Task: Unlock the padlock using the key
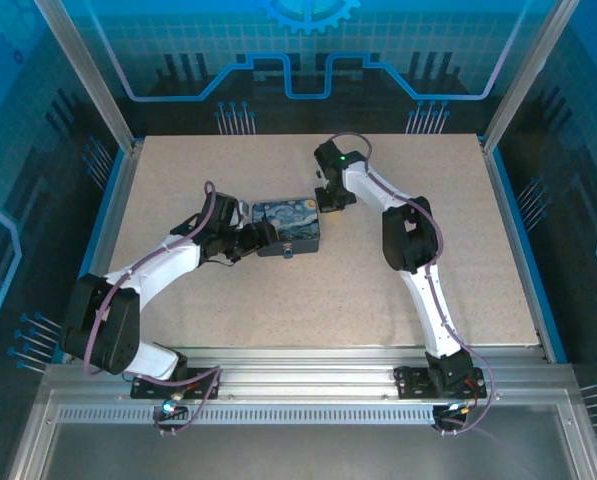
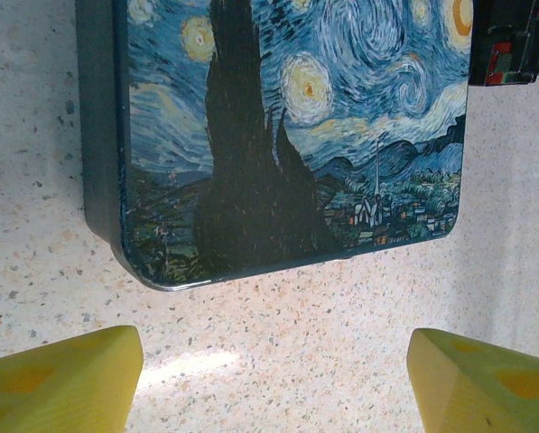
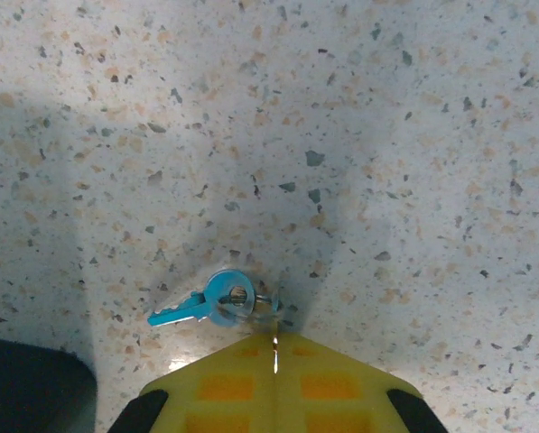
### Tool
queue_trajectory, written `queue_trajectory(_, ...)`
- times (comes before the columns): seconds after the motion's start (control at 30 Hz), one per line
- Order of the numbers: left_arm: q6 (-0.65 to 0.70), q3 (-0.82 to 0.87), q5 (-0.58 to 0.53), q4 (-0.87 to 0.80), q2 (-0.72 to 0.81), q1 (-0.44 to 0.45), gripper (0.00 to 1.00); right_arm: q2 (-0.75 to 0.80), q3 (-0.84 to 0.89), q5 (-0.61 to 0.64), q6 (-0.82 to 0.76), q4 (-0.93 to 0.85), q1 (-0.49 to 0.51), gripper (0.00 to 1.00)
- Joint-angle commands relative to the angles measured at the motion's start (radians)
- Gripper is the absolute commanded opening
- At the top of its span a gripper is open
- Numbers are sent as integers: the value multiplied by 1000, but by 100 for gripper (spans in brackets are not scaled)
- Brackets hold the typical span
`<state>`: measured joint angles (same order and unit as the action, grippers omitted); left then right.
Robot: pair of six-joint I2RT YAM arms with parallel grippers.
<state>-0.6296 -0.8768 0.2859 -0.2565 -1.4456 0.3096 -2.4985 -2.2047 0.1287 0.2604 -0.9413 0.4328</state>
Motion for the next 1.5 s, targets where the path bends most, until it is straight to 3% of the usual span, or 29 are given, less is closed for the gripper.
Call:
queue_trajectory(0.0,-20,12,26,5,6,-7,78,-8,49,-1,-6,3,6,0)
queue_trajectory(0.43,-24,-11,54,14,59,-7,79,380,368,-24,-22,56,9,0)
queue_trajectory(0.7,-38,-9,139,106,100,-6,79,622,494,-97,-28,25,19,0)
queue_trajectory(1.07,-192,25,239,289,133,0,81,801,511,-233,-36,-62,72,0)
queue_trajectory(1.47,-406,68,296,506,129,38,83,894,583,-349,6,-10,108,0)
